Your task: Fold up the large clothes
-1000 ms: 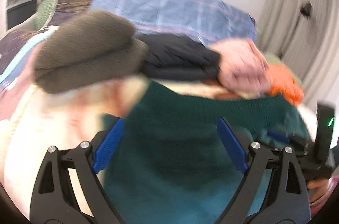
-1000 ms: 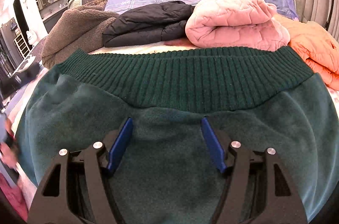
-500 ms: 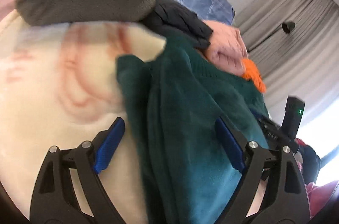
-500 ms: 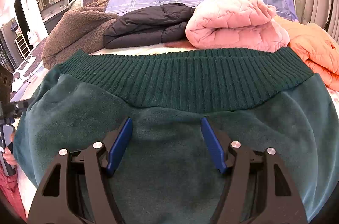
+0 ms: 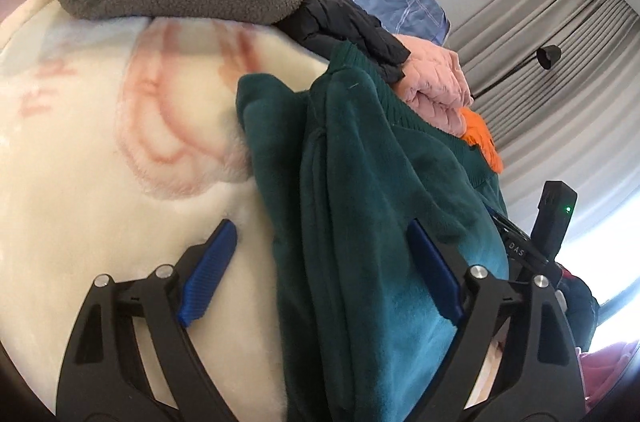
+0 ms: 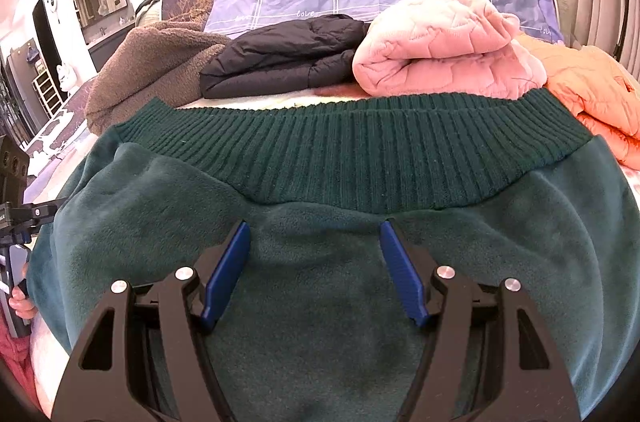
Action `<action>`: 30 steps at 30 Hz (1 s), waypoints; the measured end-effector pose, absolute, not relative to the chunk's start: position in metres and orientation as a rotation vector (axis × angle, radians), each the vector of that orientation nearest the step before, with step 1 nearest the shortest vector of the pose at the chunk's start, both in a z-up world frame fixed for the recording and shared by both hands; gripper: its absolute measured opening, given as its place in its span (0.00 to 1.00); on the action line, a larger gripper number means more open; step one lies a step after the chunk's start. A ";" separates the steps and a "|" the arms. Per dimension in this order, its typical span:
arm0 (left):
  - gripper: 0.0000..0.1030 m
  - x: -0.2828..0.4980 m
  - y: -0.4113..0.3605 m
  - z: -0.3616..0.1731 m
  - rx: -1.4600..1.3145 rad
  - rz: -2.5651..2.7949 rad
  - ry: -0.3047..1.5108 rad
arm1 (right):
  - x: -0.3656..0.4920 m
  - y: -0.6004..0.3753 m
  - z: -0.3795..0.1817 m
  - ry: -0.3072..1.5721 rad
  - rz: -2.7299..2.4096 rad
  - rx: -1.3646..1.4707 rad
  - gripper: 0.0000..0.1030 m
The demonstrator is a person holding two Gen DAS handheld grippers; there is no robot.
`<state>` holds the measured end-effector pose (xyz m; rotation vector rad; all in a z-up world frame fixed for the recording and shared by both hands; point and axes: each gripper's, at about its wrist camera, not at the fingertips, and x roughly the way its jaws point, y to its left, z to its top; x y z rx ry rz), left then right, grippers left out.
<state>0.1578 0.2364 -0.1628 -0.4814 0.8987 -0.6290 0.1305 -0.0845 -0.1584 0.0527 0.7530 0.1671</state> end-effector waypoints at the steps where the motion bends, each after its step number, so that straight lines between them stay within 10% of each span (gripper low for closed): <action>1: 0.62 0.156 0.235 -0.160 -0.483 -0.638 0.883 | 0.131 -0.085 -0.158 0.751 0.169 0.054 0.67; 8: 0.34 0.142 0.216 -0.119 -0.404 -0.608 0.822 | 0.128 -0.088 -0.159 0.735 0.186 0.071 0.67; 21: 0.26 0.116 0.123 -0.011 -0.073 -0.743 0.715 | 0.131 -0.112 -0.158 0.753 0.326 0.192 0.66; 30: 0.22 0.127 0.074 0.004 0.052 -0.640 0.815 | 0.095 -0.135 -0.131 0.746 0.462 0.269 0.19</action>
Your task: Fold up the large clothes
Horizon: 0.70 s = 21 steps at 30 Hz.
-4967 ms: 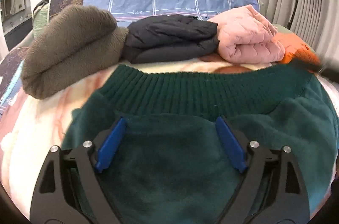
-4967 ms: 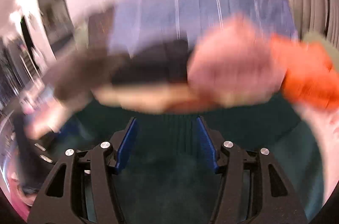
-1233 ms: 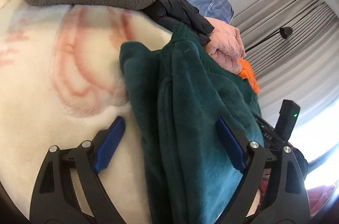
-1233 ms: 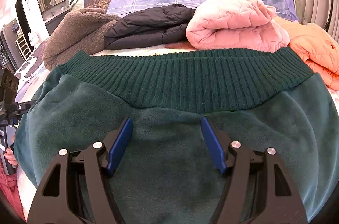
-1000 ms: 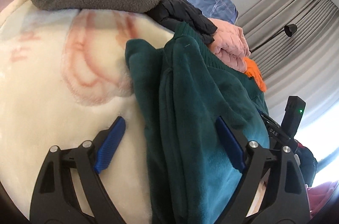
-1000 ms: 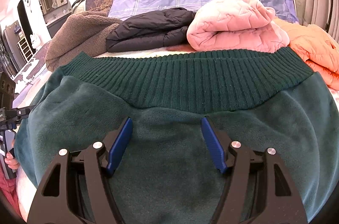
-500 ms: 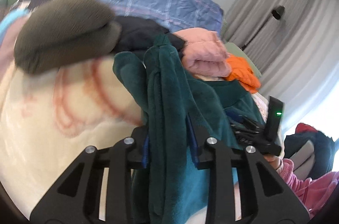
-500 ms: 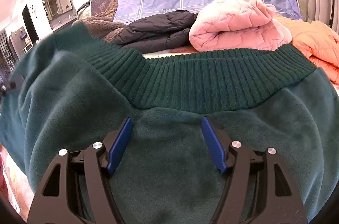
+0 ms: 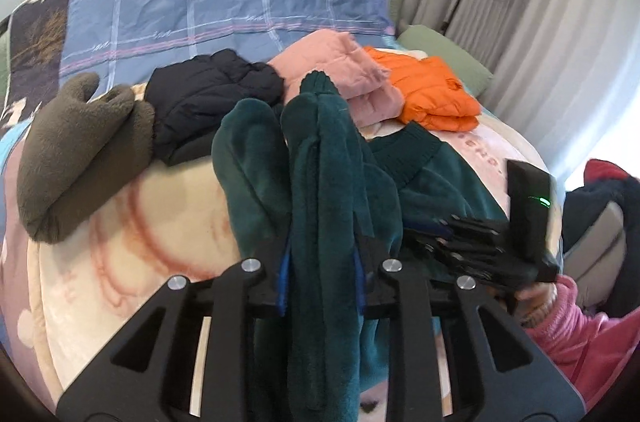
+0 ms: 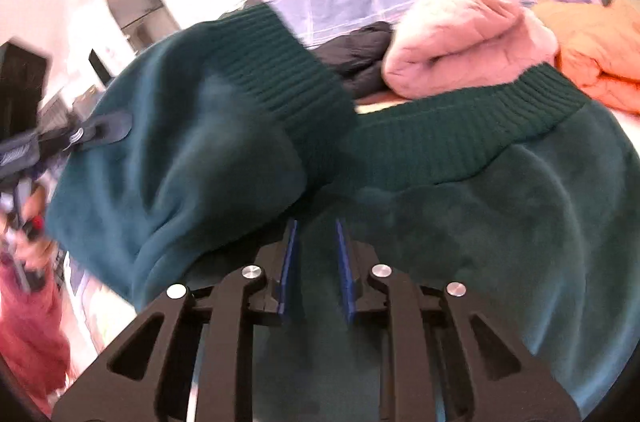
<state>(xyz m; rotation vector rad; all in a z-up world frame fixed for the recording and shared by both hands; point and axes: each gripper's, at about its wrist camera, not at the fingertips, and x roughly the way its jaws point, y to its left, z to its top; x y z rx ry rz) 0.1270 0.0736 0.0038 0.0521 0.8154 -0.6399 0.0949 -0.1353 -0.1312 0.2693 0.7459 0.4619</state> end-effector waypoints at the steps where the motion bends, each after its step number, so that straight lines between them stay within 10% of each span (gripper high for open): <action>1: 0.21 0.127 0.073 0.005 0.038 -0.635 0.819 | 0.095 -0.133 -0.133 0.759 0.464 0.245 0.18; 14: 0.19 0.123 -0.043 0.037 0.238 -0.730 0.858 | 0.129 -0.138 -0.164 0.833 0.529 0.389 0.10; 21: 0.29 0.144 0.113 0.009 -0.171 -0.437 0.816 | 0.123 -0.121 -0.163 0.818 0.518 0.313 0.11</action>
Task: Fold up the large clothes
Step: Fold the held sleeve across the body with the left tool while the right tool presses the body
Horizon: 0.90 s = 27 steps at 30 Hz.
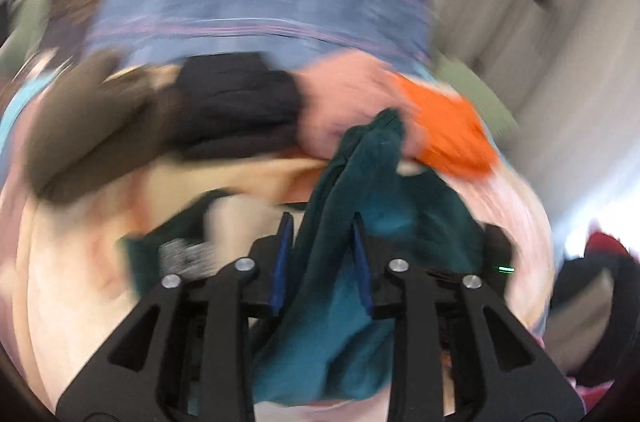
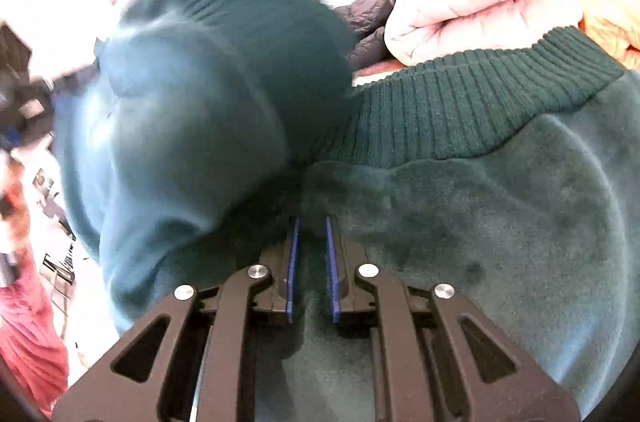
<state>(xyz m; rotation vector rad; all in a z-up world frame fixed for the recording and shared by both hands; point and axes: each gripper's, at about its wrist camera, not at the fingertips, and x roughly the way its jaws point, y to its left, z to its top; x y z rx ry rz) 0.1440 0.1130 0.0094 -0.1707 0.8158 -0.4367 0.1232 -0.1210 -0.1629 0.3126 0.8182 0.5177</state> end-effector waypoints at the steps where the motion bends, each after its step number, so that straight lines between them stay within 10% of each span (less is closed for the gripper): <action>1: 0.32 0.141 0.134 0.003 -0.196 -0.383 0.805 | 0.122 -0.119 -0.164 0.816 0.518 0.312 0.11; 13: 0.82 0.066 0.258 -0.126 -0.606 -0.369 0.892 | 0.105 -0.124 -0.157 0.810 0.491 0.285 0.11; 27: 0.94 0.070 0.254 -0.176 -0.913 -0.400 0.813 | 0.112 -0.119 -0.159 0.812 0.435 0.267 0.11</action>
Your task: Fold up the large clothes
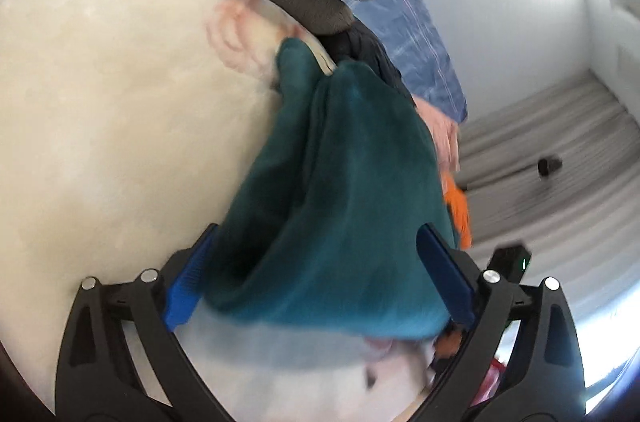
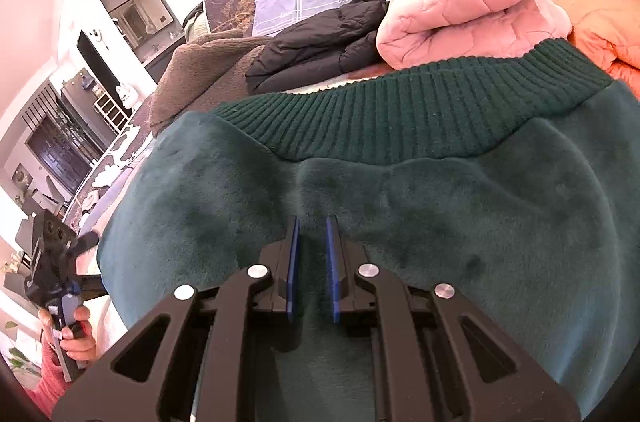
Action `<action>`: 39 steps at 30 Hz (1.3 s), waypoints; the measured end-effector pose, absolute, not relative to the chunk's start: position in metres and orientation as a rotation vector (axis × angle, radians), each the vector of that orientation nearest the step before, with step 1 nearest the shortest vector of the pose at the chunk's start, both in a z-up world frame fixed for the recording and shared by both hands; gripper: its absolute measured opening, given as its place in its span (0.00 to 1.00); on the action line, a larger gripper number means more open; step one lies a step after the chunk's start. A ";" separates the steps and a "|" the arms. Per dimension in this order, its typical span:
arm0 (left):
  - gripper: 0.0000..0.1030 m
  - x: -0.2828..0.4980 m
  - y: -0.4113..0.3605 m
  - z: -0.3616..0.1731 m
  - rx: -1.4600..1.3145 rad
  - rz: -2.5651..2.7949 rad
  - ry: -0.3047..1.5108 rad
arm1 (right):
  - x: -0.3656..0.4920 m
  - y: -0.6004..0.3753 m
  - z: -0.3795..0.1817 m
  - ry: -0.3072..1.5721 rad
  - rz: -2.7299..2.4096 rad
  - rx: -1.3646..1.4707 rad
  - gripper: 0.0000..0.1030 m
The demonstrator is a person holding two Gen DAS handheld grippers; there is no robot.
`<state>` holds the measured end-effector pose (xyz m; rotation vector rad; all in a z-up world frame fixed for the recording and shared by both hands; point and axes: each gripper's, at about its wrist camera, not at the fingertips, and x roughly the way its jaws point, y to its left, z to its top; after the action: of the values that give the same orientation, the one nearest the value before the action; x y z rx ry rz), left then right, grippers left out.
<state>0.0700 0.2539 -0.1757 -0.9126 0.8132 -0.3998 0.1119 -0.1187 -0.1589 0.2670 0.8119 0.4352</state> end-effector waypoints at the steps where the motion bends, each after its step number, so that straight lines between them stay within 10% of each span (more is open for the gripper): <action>1: 0.91 0.075 0.252 -0.175 -0.923 -0.388 0.805 | 0.112 -0.119 -0.159 0.810 0.432 0.267 0.11; 4: 0.46 0.082 0.249 -0.175 -0.948 -0.370 0.786 | 0.110 -0.119 -0.159 0.806 0.424 0.263 0.11; 7: 0.36 0.077 0.246 -0.150 -0.918 -0.376 0.735 | 0.110 -0.118 -0.159 0.808 0.415 0.260 0.11; 19: 0.29 0.067 0.034 0.037 -0.127 -0.699 0.515 | 0.116 -0.140 -0.167 0.812 0.452 0.366 0.08; 39: 0.28 0.051 -0.181 0.005 0.340 -0.868 0.645 | -0.022 -0.358 -0.161 0.585 0.293 0.795 0.14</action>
<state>0.0512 -0.1805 0.0049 0.3404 0.6450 -0.8684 -0.0216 -0.3580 -0.1605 0.7951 0.5855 0.2934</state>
